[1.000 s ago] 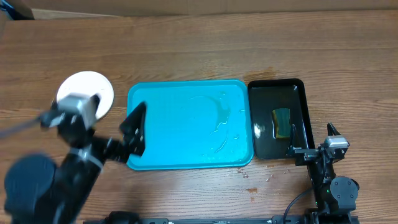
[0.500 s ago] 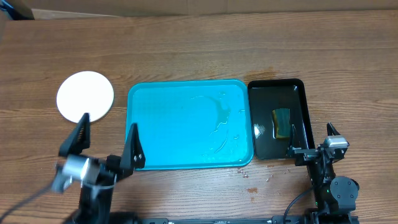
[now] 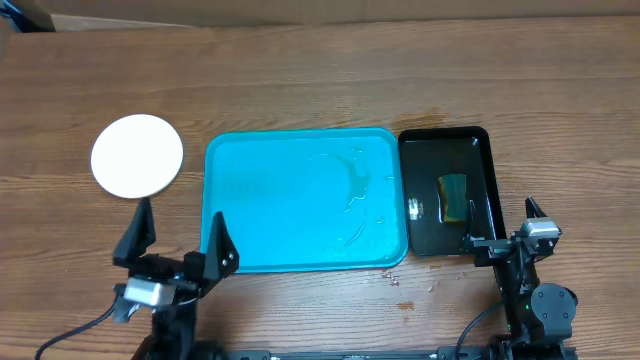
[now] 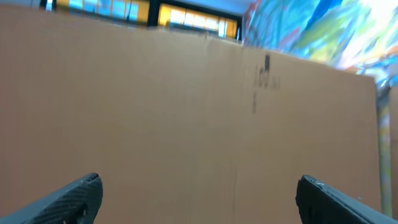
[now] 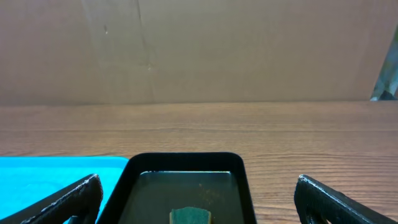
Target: Clean dirty plates on tray and stack at the side
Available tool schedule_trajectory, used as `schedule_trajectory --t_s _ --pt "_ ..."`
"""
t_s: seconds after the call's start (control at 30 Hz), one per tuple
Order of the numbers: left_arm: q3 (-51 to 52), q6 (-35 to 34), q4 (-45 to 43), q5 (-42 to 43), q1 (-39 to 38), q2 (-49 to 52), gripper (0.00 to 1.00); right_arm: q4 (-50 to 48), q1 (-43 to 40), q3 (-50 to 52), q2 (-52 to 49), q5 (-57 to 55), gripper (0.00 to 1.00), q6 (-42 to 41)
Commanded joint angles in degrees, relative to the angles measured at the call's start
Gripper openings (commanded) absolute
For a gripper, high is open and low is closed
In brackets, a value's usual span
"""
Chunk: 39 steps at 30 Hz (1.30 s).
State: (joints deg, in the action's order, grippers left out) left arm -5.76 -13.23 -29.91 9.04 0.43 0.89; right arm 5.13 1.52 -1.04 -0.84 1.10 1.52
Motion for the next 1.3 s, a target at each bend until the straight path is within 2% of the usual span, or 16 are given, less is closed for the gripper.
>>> schedule_trajectory --t_s 0.0,0.07,0.2,0.33,0.4,0.53,1.27 --pt "3.7 0.8 0.6 -1.8 0.1 -0.7 1.0 -0.3 -0.3 0.6 0.7 -0.1 1.0 0.2" --pt "5.6 0.7 2.8 -3.4 -0.5 -0.7 1.0 -0.3 -0.3 0.6 0.7 -0.1 1.0 0.2" --pt "5.5 0.1 13.0 -7.8 -1.7 -0.7 1.0 -0.3 -0.3 0.6 0.7 -0.1 1.0 0.2" --pt "5.5 0.2 25.0 -10.6 -1.7 -0.7 1.0 -0.3 -0.3 0.6 0.7 -0.1 1.0 0.2" --pt "5.5 0.4 34.3 -12.3 -1.7 -0.7 1.0 -0.3 -0.3 0.6 0.7 -0.1 1.0 0.2" --pt "5.5 5.0 34.2 -12.2 -1.8 -0.7 1.0 -0.3 -0.3 0.6 0.7 -0.1 1.0 0.2" --pt "5.5 5.4 34.2 -10.5 -4.2 -0.7 1.0 -0.3 -0.3 0.6 0.7 -0.1 1.0 0.2"
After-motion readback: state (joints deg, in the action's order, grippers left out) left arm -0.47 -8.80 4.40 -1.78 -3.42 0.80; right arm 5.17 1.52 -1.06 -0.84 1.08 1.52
